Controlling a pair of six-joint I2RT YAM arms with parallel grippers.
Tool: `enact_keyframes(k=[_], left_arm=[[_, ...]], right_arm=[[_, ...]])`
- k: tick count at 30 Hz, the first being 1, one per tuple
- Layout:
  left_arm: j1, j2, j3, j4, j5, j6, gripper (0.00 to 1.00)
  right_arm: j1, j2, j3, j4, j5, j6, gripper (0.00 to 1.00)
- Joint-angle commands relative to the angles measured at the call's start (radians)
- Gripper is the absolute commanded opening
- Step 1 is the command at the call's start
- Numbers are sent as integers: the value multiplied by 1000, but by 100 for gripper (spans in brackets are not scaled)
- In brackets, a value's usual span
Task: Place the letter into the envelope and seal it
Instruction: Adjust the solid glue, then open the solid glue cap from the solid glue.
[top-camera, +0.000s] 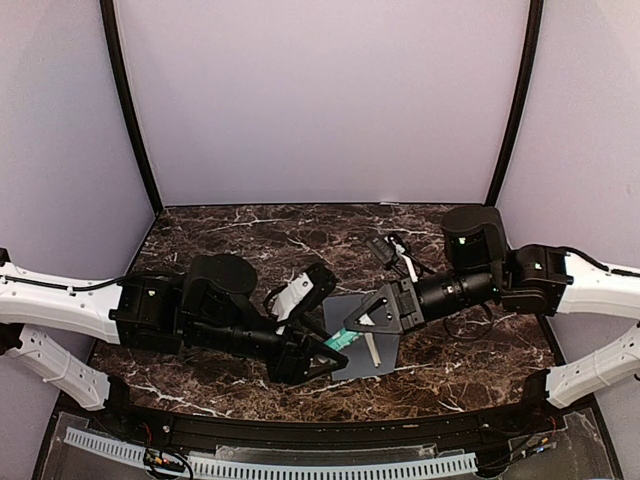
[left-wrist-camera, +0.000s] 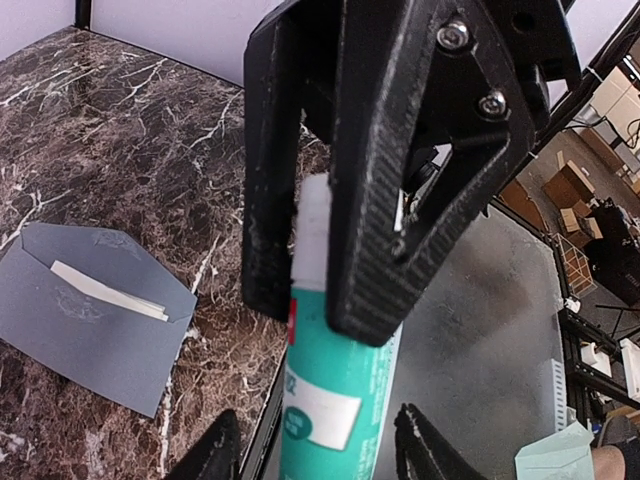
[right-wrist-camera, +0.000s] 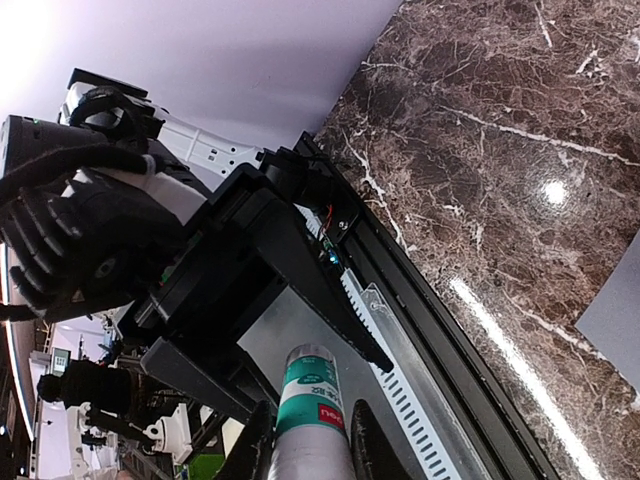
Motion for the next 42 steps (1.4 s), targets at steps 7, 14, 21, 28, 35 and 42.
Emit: enact_keyframes(k=[7,14,21,28,35,42], left_arm=[[-5,6,19,23,18,16,21],[-5,-9,-13,53,17,-15,5],[-5,-10,-20,54,15,-30,1],[-5,-7,-24,93,10,-40,0],[-5,-1,-21,90,3,-43,0],[-4,0,-15,82,-7,-49,0]], right_arm=[[-6,29,49,41,-20,-19,14],[-17,-12,28,50,23,-1,49],[-25,-56,-18,74,26,28,46],[-26,-53,-41,75,14,30,45],[-26,-48,-40,88,5,30,33],[-26,-54,-40,92,13,29,12]])
